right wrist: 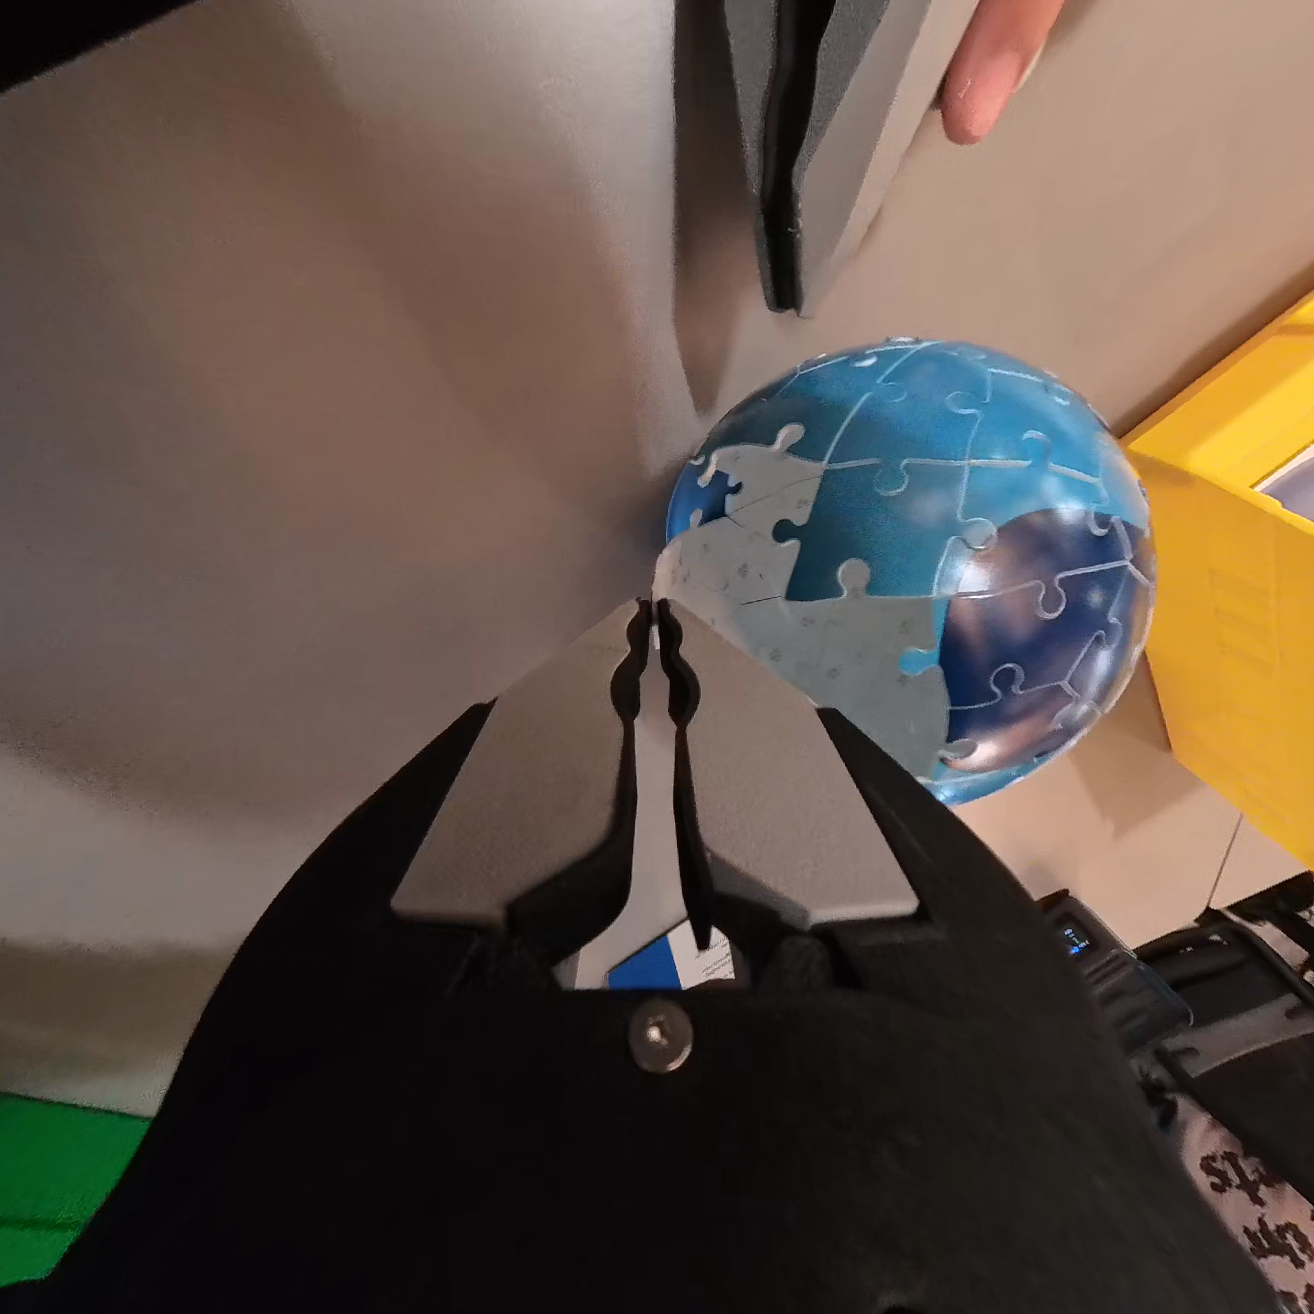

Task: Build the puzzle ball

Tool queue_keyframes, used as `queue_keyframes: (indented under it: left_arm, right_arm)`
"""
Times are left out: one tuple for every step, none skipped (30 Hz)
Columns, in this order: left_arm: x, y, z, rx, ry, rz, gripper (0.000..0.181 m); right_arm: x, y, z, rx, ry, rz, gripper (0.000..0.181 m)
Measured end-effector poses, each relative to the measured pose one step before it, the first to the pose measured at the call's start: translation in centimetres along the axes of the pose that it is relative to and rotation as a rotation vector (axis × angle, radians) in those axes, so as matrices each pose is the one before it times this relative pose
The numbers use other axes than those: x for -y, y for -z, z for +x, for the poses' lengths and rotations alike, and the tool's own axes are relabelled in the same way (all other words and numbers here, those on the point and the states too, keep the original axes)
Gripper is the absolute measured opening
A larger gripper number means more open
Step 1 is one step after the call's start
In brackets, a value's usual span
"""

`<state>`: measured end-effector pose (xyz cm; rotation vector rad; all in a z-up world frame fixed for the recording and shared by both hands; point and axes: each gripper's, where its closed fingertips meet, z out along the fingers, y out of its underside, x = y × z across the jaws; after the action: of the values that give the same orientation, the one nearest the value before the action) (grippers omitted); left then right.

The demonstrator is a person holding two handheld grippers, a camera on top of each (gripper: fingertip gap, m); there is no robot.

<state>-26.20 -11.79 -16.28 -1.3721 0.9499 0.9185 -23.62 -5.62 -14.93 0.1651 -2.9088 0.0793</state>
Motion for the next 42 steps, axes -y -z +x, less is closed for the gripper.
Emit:
queue_keyframes:
  left_arm:
    - [0.019, 0.022, -0.117, -0.0012, 0.0135, 0.0019, 0.003]
    - [0.005, 0.027, -0.091, -0.0013, 0.0111, 0.0011, 0.004]
    - [0.042, 0.043, -0.041, -0.0033, 0.0093, 0.0015, 0.005]
    - [0.135, 0.080, 0.014, -0.0073, 0.0113, 0.0036, 0.006]
    - [0.240, 0.147, -0.123, -0.0011, 0.0215, 0.0045, 0.006]
    - [0.438, 0.201, -0.172, -0.0011, 0.0354, 0.0073, 0.007]
    - [0.694, 0.267, -0.129, -0.0059, 0.0470, 0.0138, 0.007]
    - [0.824, 0.234, -0.083, -0.0079, 0.0562, 0.0122, 0.008]
    - [0.784, 0.148, -0.070, -0.0038, 0.0619, 0.0052, 0.012]
    - [0.745, 0.052, -0.052, 0.0020, 0.0623, 0.0009, 0.016]
    - [0.670, -0.048, -0.002, 0.0056, 0.0572, -0.0029, 0.019]
    - [0.594, -0.166, 0.103, 0.0038, 0.0465, -0.0067, 0.022]
    - [0.457, -0.293, 0.107, 0.0084, 0.0348, -0.0114, 0.025]
    - [0.287, -0.443, 0.131, 0.0098, 0.0321, -0.0190, 0.027]
    - [0.090, -0.559, 0.191, 0.0102, 0.0338, -0.0277, 0.029]
    - [-0.080, -0.575, 0.247, 0.0084, 0.0236, -0.0352, 0.034]
    - [-0.096, -0.534, -0.143, 0.0357, 0.0212, -0.0352, 0.035]
    - [0.001, -0.422, -0.070, 0.0312, 0.0201, -0.0289, 0.035]
    - [0.193, -0.306, 0.133, 0.0175, 0.0230, -0.0166, 0.037]
    - [0.354, -0.225, 0.204, 0.0120, 0.0290, -0.0036, 0.037]
    - [0.376, -0.185, 0.172, 0.0133, 0.0258, 0.0007, 0.035]
    - [0.236, -0.226, 0.087, 0.0172, 0.0164, -0.0054, 0.033]
    - [0.080, -0.307, 0.127, 0.0123, 0.0072, -0.0126, 0.032]
    - [-0.017, -0.346, 0.137, 0.0085, 0.0025, -0.0163, 0.031]
    - [-0.037, -0.360, -0.034, 0.0166, 0.0024, -0.0167, 0.029]
    - [0.047, -0.328, -0.121, 0.0187, -0.0017, -0.0101, 0.029]
    - [0.133, -0.285, -0.218, 0.0235, -0.0029, -0.0032, 0.028]
    - [0.134, -0.269, -0.252, 0.0241, -0.0037, -0.0029, 0.025]
    - [0.074, -0.279, -0.106, 0.0160, -0.0054, -0.0074, 0.024]
    - [0.022, -0.267, 0.054, 0.0068, -0.0051, -0.0100, 0.022]
    - [0.076, -0.227, 0.118, 0.0031, 0.0014, -0.0062, 0.022]
    - [0.138, -0.173, 0.084, 0.0003, 0.0088, -0.0009, 0.022]
    - [0.088, -0.162, -0.002, 0.0004, 0.0131, -0.0020, 0.022]
    - [0.030, -0.182, -0.042, -0.0022, 0.0140, -0.0057, 0.022]
    - [-0.033, -0.169, -0.072, -0.0028, 0.0137, -0.0073, 0.022]
    - [-0.042, -0.157, -0.127, -0.0002, 0.0104, -0.0066, 0.022]
    - [-0.074, -0.133, -0.115, 0.0008, 0.0054, -0.0080, 0.022]
    - [-0.088, -0.095, -0.061, -0.0015, 0.0003, -0.0095, 0.022]
    - [-0.007, -0.029, -0.041, 0.0000, -0.0039, -0.0047, 0.022]
    - [0.038, 0.010, 0.000, -0.0012, -0.0097, -0.0025, 0.022]
    - [0.005, 0.023, -0.045, 0.0031, -0.0123, -0.0056, 0.022]
    - [-0.041, -0.017, -0.020, 0.0018, -0.0118, -0.0089, 0.022]
  right_arm:
    - [0.092, 0.127, -0.003, -0.0118, -0.0016, 0.0047, 0.000]
    - [0.042, 0.113, 0.042, -0.0130, -0.0024, 0.0015, 0.000]
    - [0.002, 0.104, 0.063, -0.0136, -0.0026, -0.0004, 0.000]
    - [0.033, 0.155, 0.005, -0.0111, -0.0056, 0.0014, 0.000]
    - [0.058, 0.252, -0.028, -0.0105, -0.0111, 0.0055, 0.000]
    - [0.090, 0.342, -0.111, -0.0112, -0.0143, 0.0095, 0.000]
    - [0.105, 0.431, -0.152, -0.0145, -0.0139, 0.0122, 0.000]
    - [0.087, 0.469, -0.130, -0.0204, -0.0131, 0.0131, 0.000]
    - [0.105, 0.483, -0.112, -0.0228, -0.0133, 0.0153, 0.000]
    - [0.125, 0.430, -0.111, -0.0197, -0.0131, 0.0189, 0.000]
    - [0.148, 0.334, -0.097, -0.0163, -0.0100, 0.0197, 0.000]
    - [0.088, 0.226, -0.096, -0.0103, -0.0056, 0.0139, 0.000]
    - [-0.024, 0.124, -0.052, -0.0052, -0.0034, 0.0057, 0.000]
    - [-0.112, 0.042, 0.074, -0.0045, -0.0031, 0.0001, 0.000]
    - [-0.170, -0.009, 0.101, -0.0011, -0.0022, -0.0025, 0.000]
    - [-0.149, -0.021, 0.091, 0.0016, 0.0004, -0.0017, 0.000]
    - [-0.073, -0.022, 0.070, 0.0018, 0.0039, 0.0020, 0.000]
    - [0.015, -0.015, 0.060, -0.0003, 0.0091, 0.0038, 0.000]
    - [0.050, -0.002, 0.086, -0.0061, 0.0163, 0.0020, 0.000]
    - [0.075, 0.006, 0.055, -0.0068, 0.0211, -0.0006, 0.000]
    - [0.083, 0.021, 0.005, -0.0042, 0.0201, -0.0032, 0.000]
    - [0.065, 0.052, 0.009, -0.0020, 0.0158, -0.0054, 0.000]
    - [0.030, 0.066, -0.032, 0.0020, 0.0116, -0.0065, 0.000]
    - [0.012, 0.084, -0.050, 0.0046, 0.0085, -0.0064, 0.000]
    - [-0.019, 0.062, -0.070, 0.0056, 0.0063, -0.0062, 0.000]
    - [-0.052, 0.042, -0.089, 0.0061, 0.0052, -0.0074, 0.000]
    - [-0.109, 0.023, -0.076, 0.0037, 0.0050, -0.0091, 0.000]
    - [-0.130, 0.008, -0.042, 0.0006, 0.0049, -0.0092, 0.000]
    - [-0.071, 0.024, -0.012, -0.0017, 0.0035, -0.0060, 0.000]
    - [0.023, 0.053, -0.008, -0.0009, 0.0012, 0.0002, 0.000]
    - [0.106, 0.060, -0.021, 0.0008, -0.0003, 0.0058, 0.000]
    - [0.107, 0.050, -0.011, 0.0025, -0.0012, 0.0062, 0.000]
    - [0.025, -0.004, -0.035, 0.0058, -0.0019, 0.0035, 0.000]
    - [-0.059, -0.069, -0.035, 0.0073, -0.0021, -0.0006, 0.000]
    - [-0.148, -0.134, 0.001, 0.0060, -0.0012, -0.0038, 0.000]
    - [-0.177, -0.174, 0.011, 0.0061, -0.0013, -0.0046, 0.000]
    - [-0.254, -0.197, 0.042, 0.0037, -0.0032, -0.0076, 0.000]
    - [-0.289, -0.139, 0.078, -0.0002, -0.0052, -0.0092, 0.000]
    - [-0.170, -0.068, 0.042, -0.0014, -0.0063, -0.0016, 0.000]
    - [-0.018, -0.015, 0.000, -0.0015, -0.0057, 0.0072, 0.000]
    - [0.061, 0.036, 0.080, -0.0084, -0.0022, 0.0098, 0.000]
    - [0.136, 0.094, 0.078, -0.0100, 0.0014, 0.0139, 0.000]
